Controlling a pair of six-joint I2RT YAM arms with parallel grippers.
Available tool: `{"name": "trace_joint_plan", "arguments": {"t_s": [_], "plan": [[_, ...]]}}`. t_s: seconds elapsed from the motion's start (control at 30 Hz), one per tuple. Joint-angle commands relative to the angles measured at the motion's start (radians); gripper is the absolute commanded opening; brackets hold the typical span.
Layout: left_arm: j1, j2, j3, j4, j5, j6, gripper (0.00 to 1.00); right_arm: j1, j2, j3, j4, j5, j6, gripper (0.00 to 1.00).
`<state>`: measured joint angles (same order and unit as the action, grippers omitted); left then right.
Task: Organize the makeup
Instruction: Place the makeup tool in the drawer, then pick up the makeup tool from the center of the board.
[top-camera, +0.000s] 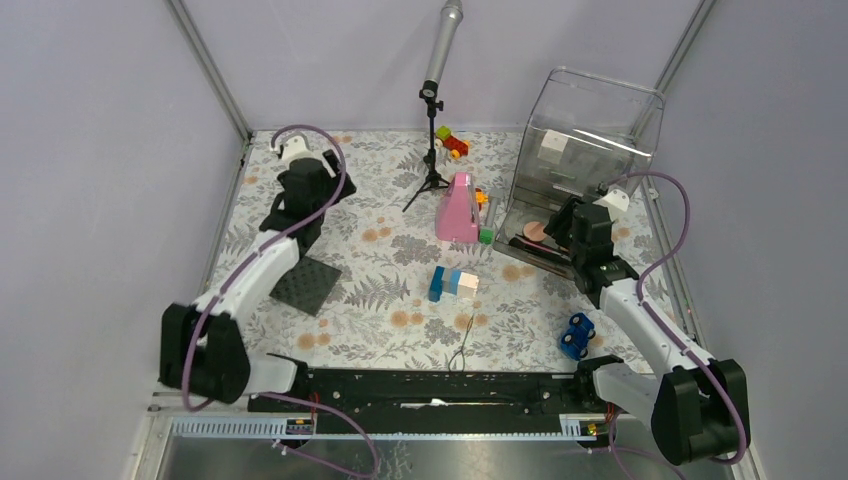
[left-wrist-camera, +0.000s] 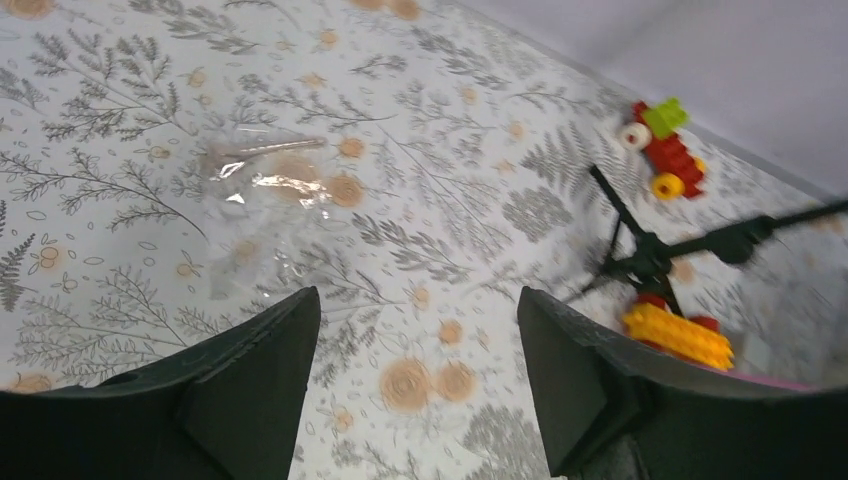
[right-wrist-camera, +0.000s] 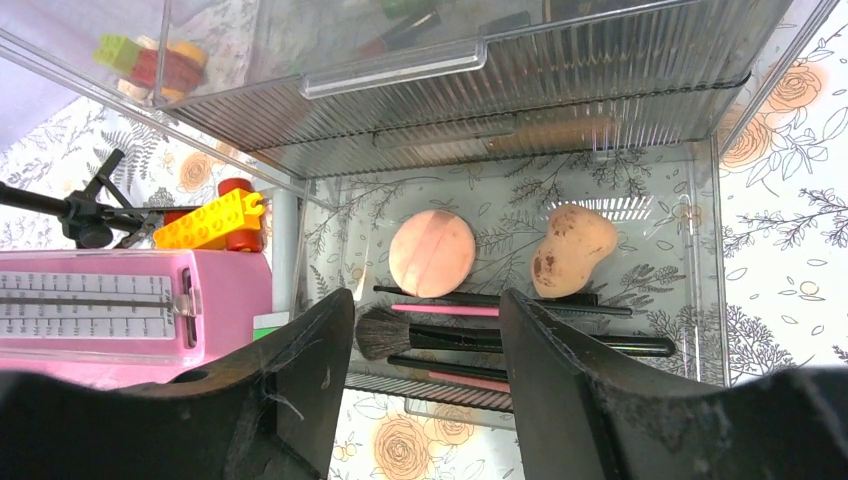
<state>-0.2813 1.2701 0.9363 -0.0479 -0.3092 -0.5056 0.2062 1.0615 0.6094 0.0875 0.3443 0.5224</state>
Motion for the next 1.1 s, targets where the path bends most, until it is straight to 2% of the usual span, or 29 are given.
{"name": "trace_joint_plan", "arguments": {"t_s": [0.0, 0.07, 0.13, 0.27, 0.47, 0.6, 0.83, 1.07], "plan": [[0.091, 0.169, 0.132, 0.054, 0.039, -0.059, 0.76, -0.005, -0.030, -0.009, 0.003, -0.020, -0.035, 0.63], [0.134, 0.248, 0.178, 0.015, 0.039, -0.076, 0.77, -0.005, -0.036, -0.013, 0.003, -0.025, -0.035, 0.63], [0.186, 0.301, 0.190, 0.012, 0.069, -0.113, 0.83, -0.005, -0.038, -0.017, 0.003, -0.031, -0.036, 0.63], [0.269, 0.384, 0.205, 0.043, 0.131, -0.142, 0.84, -0.005, -0.019, -0.010, 0.005, -0.018, -0.068, 0.63], [0.280, 0.557, 0.339, -0.067, 0.090, -0.112, 0.83, -0.005, 0.003, -0.001, 0.003, -0.021, -0.086, 0.64], [0.280, 0.640, 0.401, -0.095, 0.104, -0.095, 0.78, -0.005, 0.014, 0.002, 0.001, -0.025, -0.094, 0.65], [0.301, 0.709, 0.450, -0.133, 0.056, -0.064, 0.77, -0.005, 0.028, 0.007, 0.002, -0.035, -0.099, 0.65], [0.301, 0.774, 0.518, -0.191, 0.037, -0.028, 0.81, -0.005, 0.038, 0.009, 0.003, -0.045, -0.105, 0.66]]}}
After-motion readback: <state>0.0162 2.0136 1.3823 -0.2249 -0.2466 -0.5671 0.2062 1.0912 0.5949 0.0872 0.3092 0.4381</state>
